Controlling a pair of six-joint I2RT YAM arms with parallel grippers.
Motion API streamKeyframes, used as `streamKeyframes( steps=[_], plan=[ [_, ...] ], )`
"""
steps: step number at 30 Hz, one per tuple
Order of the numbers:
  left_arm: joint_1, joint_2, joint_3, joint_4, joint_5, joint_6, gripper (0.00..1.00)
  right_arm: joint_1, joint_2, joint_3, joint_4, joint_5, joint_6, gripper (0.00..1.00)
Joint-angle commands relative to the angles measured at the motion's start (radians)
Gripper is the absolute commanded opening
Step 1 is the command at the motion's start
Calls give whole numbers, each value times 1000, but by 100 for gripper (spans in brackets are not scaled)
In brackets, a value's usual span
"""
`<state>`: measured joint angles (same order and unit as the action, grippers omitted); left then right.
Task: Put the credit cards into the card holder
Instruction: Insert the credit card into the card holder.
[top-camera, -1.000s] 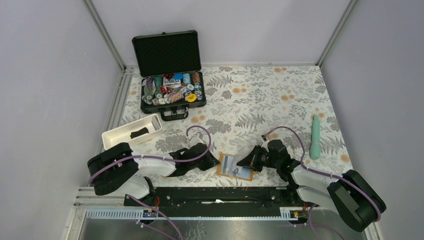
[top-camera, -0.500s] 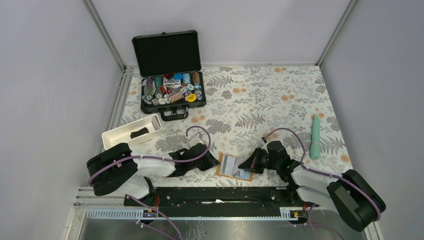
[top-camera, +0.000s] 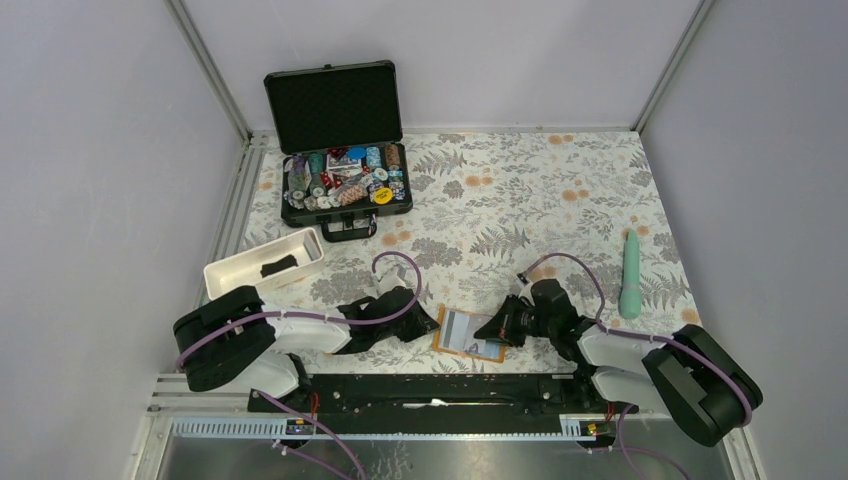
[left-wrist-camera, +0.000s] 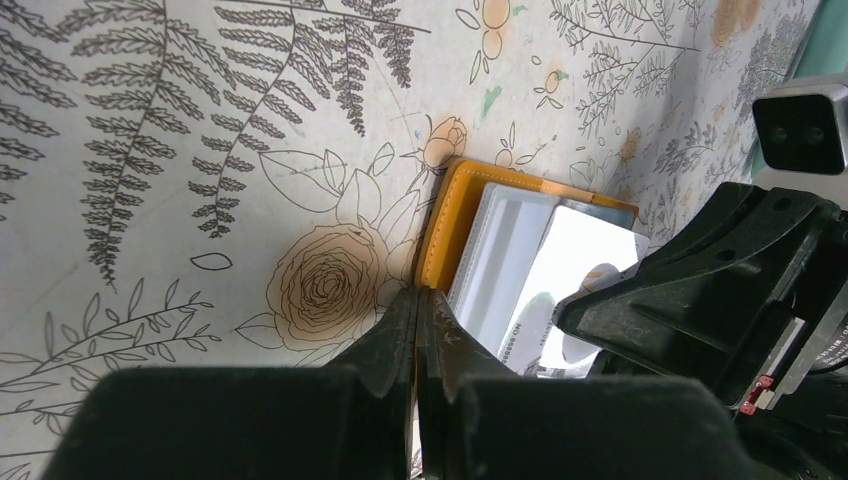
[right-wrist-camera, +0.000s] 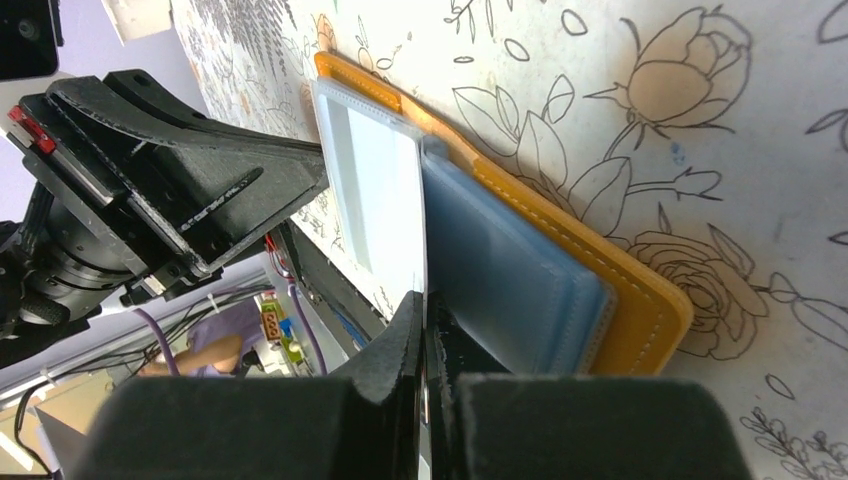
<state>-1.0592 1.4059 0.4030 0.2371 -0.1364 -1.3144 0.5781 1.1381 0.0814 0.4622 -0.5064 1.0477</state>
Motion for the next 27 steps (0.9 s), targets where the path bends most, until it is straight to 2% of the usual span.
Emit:
streamKeyframes(
  steps=[1, 16, 27],
  plan=[
    [-5, 6, -13, -90, -28, 30, 0, 7, 55, 14, 3, -14, -41, 0],
    [-5, -8, -15, -95, -26, 40, 0, 7, 156, 43, -10, -7, -60, 0],
    [-5, -18, -20, -97, -25, 42, 0, 19, 283, 74, 56, -40, -72, 0]
  ],
)
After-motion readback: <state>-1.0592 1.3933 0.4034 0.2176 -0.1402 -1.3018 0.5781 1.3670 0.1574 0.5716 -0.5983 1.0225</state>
